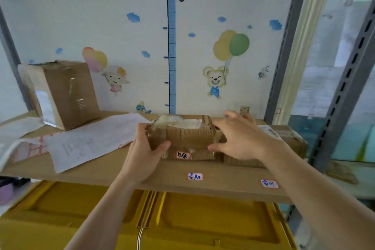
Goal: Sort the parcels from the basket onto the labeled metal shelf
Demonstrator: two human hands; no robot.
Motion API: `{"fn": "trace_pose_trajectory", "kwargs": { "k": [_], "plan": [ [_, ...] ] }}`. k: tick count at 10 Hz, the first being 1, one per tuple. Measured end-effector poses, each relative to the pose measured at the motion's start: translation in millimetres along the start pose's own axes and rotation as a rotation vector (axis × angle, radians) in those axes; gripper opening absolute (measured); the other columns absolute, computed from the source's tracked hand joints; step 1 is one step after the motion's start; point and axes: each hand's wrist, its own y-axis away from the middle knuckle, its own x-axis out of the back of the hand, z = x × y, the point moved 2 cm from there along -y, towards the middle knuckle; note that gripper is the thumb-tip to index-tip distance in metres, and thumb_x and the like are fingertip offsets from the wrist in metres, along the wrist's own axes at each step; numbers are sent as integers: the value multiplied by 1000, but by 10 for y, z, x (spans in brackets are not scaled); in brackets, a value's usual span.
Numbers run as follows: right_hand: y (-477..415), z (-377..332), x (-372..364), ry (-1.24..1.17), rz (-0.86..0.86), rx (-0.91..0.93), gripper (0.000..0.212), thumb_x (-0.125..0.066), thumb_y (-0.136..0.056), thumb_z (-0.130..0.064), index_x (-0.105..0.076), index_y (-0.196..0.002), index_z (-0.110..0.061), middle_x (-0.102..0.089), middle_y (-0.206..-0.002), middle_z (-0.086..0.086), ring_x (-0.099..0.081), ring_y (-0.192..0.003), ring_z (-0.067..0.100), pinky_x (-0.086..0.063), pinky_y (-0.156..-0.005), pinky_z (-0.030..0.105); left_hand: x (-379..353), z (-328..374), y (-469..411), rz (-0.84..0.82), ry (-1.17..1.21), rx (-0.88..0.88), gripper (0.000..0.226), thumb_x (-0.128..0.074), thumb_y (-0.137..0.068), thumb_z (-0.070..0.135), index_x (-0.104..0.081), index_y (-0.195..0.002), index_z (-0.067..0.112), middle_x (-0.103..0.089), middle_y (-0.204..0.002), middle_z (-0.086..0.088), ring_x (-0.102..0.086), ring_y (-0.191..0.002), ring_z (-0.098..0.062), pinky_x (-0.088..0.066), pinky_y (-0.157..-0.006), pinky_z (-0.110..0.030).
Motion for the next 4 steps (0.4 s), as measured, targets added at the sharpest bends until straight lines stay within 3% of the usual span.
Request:
{"fn": "trace_pose_trajectory", "kwargs": {
  "k": [1, 2, 3, 4],
  "plan": [
    [57, 121, -143, -85, 11, -19, 78, -62, -85, -62, -42, -150, -26, -12, -168, 6, 11, -154, 27, -7, -119, 63, -49, 1, -26, -46, -60, -15, 53, -76, -86, 32, -42, -124, 21, -57, -111, 9, -55, -106, -15, -46, -80, -29],
    [198, 163, -171, -230, 244, -20, 69, -65, -87, -54, -44, -148, -28, -23, -164, 5, 1, -154, 25, -12, -120, 60, -90, 14, -51, -91, -68, -10, 67, -78, -83, 35, -40, -134, 17, -51, -123, 9, -48, -114, -10, -42, -92, -29],
    [417, 100, -232, -309, 618, 77, 37, -69, -89, -34, -64, -123, -21, -60, -127, 1, -45, -126, 19, -44, -103, 47, -136, 43, -15, -91, -35, -20, 73, -78, -83, 33, -35, -141, 19, -46, -126, 13, -45, -117, -7, -38, -93, -26],
    [594, -57, -405, -388, 606, 197, 25, -65, -90, -29, -68, -112, -19, -68, -107, -5, -58, -104, 10, -53, -88, 35, -119, 52, 102, 95, -87, -121, 77, -78, -84, 30, -35, -147, 19, -49, -138, 9, -46, -127, -10, -38, -98, -28]
  ]
}}
